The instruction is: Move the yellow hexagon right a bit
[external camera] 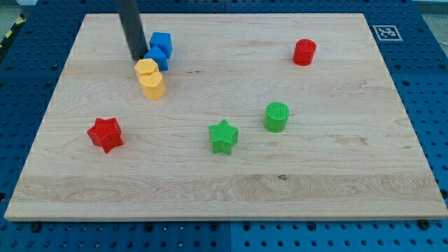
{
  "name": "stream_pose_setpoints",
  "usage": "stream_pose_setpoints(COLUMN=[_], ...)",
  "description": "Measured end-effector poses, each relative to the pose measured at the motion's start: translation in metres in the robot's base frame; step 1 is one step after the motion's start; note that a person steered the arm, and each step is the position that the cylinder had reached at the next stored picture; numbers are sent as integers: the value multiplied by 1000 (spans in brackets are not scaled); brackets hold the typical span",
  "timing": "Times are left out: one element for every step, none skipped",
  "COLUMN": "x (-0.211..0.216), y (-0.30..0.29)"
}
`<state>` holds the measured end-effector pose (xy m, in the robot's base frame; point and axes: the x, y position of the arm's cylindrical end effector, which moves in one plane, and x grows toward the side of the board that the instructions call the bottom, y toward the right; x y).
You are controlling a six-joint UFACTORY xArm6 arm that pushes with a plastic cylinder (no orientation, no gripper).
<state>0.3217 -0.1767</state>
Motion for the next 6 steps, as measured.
stream_pose_setpoints(x=[4,25,37,43,43,43], y=[-54,-56,-50,-35,-14,2])
